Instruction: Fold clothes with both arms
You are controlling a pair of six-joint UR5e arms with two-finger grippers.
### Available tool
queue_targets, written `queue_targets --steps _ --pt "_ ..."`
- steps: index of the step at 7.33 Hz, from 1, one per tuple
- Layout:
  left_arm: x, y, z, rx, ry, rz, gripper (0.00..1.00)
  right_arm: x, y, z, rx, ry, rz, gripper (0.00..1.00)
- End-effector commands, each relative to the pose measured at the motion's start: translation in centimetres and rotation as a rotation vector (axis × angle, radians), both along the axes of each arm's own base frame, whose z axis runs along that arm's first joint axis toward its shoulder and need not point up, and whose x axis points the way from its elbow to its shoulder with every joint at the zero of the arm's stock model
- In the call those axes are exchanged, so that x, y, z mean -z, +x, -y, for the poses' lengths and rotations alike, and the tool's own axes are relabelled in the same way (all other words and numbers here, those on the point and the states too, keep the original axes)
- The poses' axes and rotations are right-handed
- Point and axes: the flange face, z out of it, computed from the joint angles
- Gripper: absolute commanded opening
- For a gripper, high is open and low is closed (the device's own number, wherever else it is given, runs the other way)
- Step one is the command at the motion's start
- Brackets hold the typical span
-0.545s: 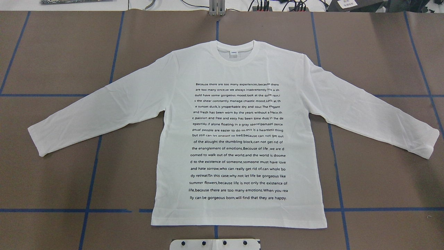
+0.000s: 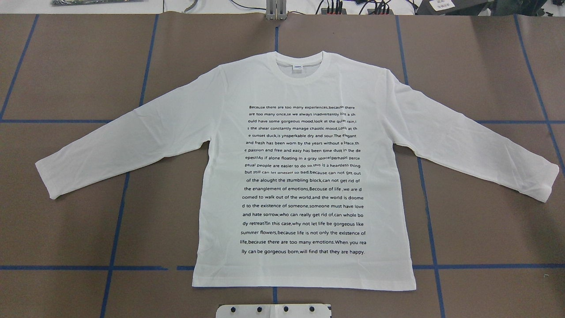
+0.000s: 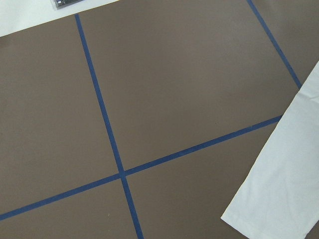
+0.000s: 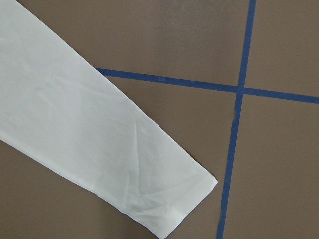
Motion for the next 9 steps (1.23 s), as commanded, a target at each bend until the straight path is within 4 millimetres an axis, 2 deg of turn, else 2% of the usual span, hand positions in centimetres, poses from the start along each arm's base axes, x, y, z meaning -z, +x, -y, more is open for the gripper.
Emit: queue_targets --steps 1,3,4,5,6,9 --pt "-0.6 0.2 0.2 -0.004 -0.009 0.002 1.0 -0.7 -0.5 0.1 0.01 -0.003 -0.001 1.0" --pt "-0.7 0.2 0.3 -0.007 -0.009 0.0 1.0 -1.2 -1.0 0.8 0.018 -0.013 0.034 1.0" --pt "-0.8 0.2 0.3 -0.007 -0.011 0.0 1.0 -1.8 -1.8 0.8 0.037 -0.021 0.066 1.0" --pt "-0.7 0.2 0.2 -0.007 -0.008 -0.002 1.0 -2.8 -2.5 0.8 0.052 -0.036 0.067 1.0" --pt "-0.7 0.2 0.2 -0.007 -0.008 -0.002 1.0 -4.0 -2.8 1.7 0.054 -0.052 0.065 1.0" --pt "-0.4 0.2 0.2 -0.008 -0.002 -0.003 1.0 -10.9 -3.2 2.8 0.051 -0.072 0.065 0.99"
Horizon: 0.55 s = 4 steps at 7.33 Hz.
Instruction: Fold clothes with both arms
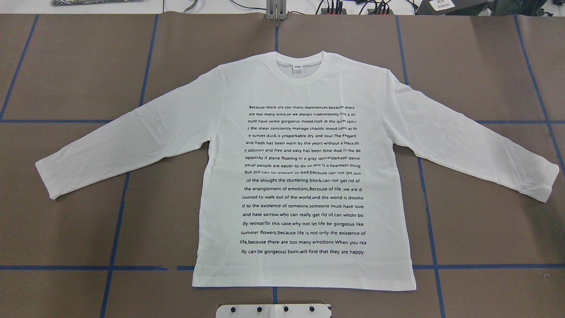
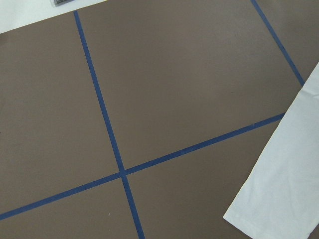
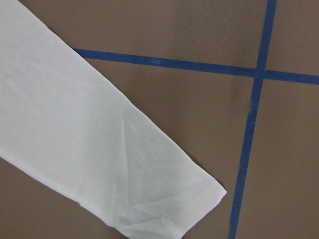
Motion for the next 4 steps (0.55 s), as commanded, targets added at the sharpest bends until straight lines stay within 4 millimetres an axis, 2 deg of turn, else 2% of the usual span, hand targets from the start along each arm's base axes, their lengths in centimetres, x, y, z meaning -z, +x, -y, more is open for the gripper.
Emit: queue_targets --steps 1,2,3,4 --pt "0.1 0.0 0.0 -0.001 0.003 0.0 1.0 -3.3 -1.4 0.7 -0.036 -0.05 -0.002 0.98" --pt "0.3 0.0 -0.1 0.0 0.007 -0.001 1.0 -3.4 -2.5 0.6 -0.042 -0.059 -0.004 0.98" --pt "0.4 0.0 0.0 0.0 0.008 -0.001 1.0 -5.9 -3.1 0.2 -0.029 -0.075 -0.01 0.96" --pt "0.5 0.0 0.0 0.0 0.012 -0.001 1.0 -7.2 -3.3 -0.1 -0.026 -0.065 0.0 0.96"
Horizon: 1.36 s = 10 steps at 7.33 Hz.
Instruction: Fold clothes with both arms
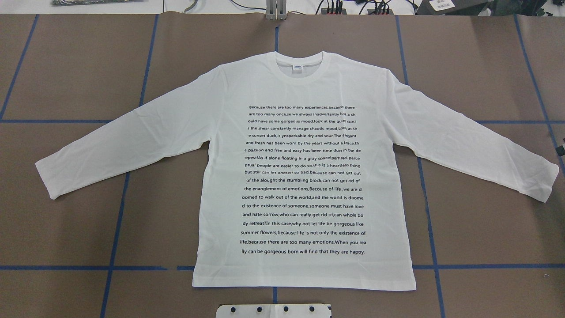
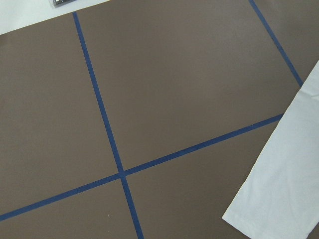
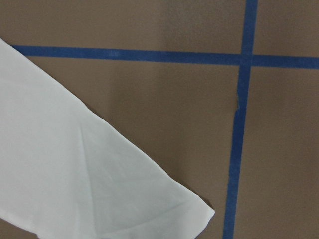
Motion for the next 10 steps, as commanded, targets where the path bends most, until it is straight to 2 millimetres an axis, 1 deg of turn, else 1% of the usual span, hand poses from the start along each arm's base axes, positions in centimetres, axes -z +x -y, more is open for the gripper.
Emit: queue_targets --steps 1,2,6,9,10 --pt "0.2 0.0 0.0 0.0 0.003 0.0 1.0 -2.6 -1.1 -0.7 0.016 -0.011 0.003 0.96" --pt "0.2 0.0 0.0 0.0 0.003 0.0 1.0 -3.7 -1.9 -1.1 0.034 -0.03 -0.003 0.96" --pt "0.2 0.0 0.0 -0.001 0.006 0.0 1.0 -4.1 -2.8 -1.3 0.051 -0.043 -0.005 0.9" --pt "0.1 0.0 0.0 -0.001 0.003 0.0 1.0 -4.8 -3.3 0.0 0.052 -0.058 -0.007 0.88" --pt "0.1 0.0 0.0 -0.001 0.003 0.0 1.0 -4.5 -3.4 0.3 0.046 -0.059 -0.006 0.82"
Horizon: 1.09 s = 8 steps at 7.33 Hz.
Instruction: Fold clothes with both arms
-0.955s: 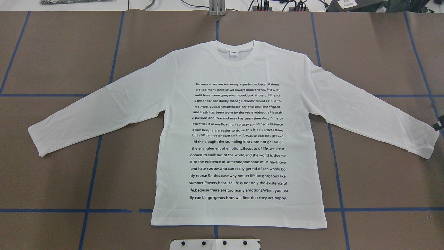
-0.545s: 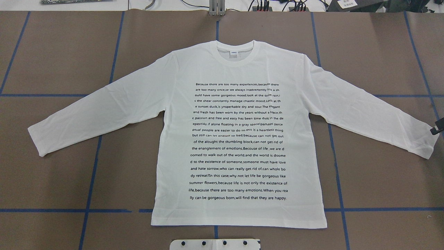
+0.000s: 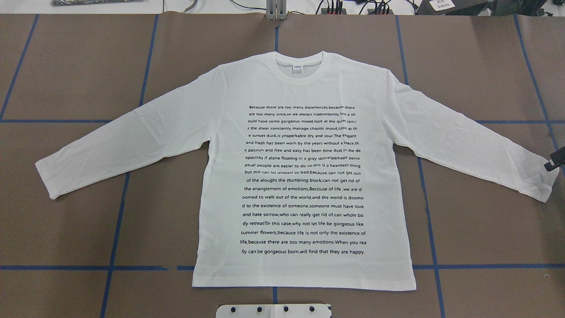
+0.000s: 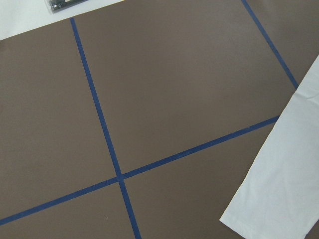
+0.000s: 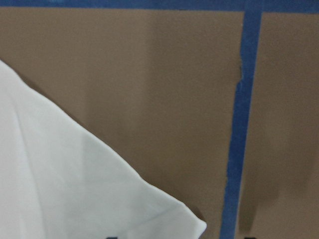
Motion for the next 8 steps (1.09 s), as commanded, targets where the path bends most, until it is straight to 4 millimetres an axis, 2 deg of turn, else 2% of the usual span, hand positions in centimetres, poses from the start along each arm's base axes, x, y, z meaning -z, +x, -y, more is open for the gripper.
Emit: queue_targets --steps 1,6,8 --pt "0.0 0.0 0.0 0.0 0.0 0.0 1.0 -0.08 -0.26 0.42 -0.004 -0.01 -0.001 0.81" --pt "0.0 0.0 0.0 0.0 0.0 0.0 1.0 -0.74 -0.48 0.15 0.001 -0.025 -0.005 0.77" --pt "0.0 0.0 0.0 0.0 0.0 0.0 1.0 -0.84 -0.69 0.08 0.005 -0.028 -0.006 0.7"
